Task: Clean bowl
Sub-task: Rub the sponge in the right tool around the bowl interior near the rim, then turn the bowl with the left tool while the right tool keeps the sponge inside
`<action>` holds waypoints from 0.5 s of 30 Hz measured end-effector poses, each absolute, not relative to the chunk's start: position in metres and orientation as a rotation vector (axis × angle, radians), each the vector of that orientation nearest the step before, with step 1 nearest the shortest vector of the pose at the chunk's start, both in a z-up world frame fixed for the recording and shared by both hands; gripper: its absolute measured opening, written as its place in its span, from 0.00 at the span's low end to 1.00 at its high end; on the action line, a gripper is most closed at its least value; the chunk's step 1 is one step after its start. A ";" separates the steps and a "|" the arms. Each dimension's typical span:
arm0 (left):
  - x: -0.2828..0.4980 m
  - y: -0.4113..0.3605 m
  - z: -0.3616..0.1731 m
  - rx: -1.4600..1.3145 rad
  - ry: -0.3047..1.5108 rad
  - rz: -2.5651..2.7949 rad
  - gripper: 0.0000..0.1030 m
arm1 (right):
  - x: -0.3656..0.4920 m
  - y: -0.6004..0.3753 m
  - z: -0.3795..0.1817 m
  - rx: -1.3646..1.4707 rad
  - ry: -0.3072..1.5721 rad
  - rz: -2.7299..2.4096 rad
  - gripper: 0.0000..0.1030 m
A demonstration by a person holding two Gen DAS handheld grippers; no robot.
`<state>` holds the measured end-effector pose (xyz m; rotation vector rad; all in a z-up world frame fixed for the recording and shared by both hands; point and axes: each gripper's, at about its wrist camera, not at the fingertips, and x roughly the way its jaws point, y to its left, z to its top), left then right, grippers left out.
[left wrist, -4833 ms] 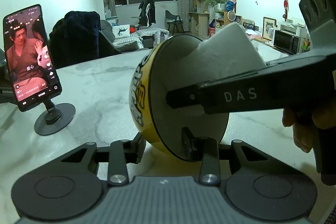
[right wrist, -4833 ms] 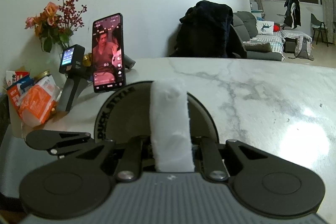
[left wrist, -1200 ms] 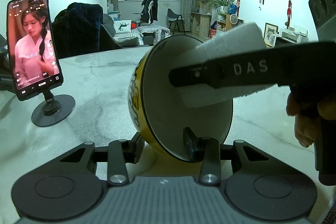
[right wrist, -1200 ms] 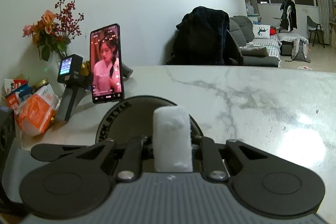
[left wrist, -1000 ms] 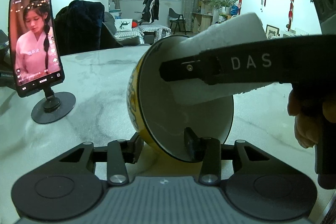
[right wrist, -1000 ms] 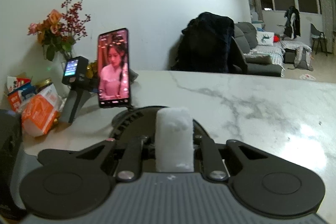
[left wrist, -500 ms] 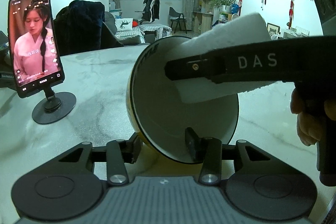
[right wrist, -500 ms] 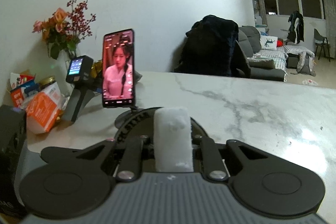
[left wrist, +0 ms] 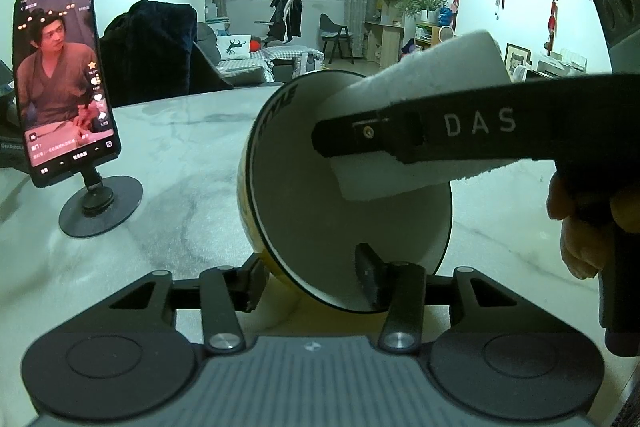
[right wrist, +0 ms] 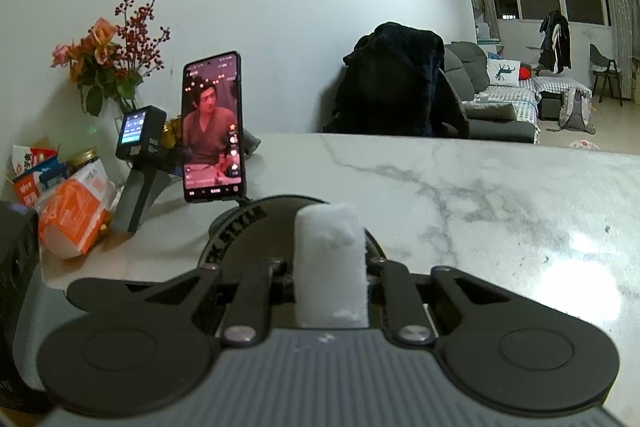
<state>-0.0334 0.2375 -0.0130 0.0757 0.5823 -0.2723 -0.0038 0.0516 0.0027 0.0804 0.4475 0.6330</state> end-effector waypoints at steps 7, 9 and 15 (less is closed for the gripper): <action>-0.033 0.239 -0.012 0.074 0.583 -0.264 0.48 | -0.014 0.065 0.010 0.041 0.416 0.674 0.17; -0.033 0.239 -0.012 0.076 0.583 -0.261 0.48 | -0.016 0.070 0.010 0.032 0.412 0.688 0.17; -0.034 0.239 -0.011 0.079 0.582 -0.253 0.48 | -0.015 0.068 0.010 0.043 0.407 0.673 0.17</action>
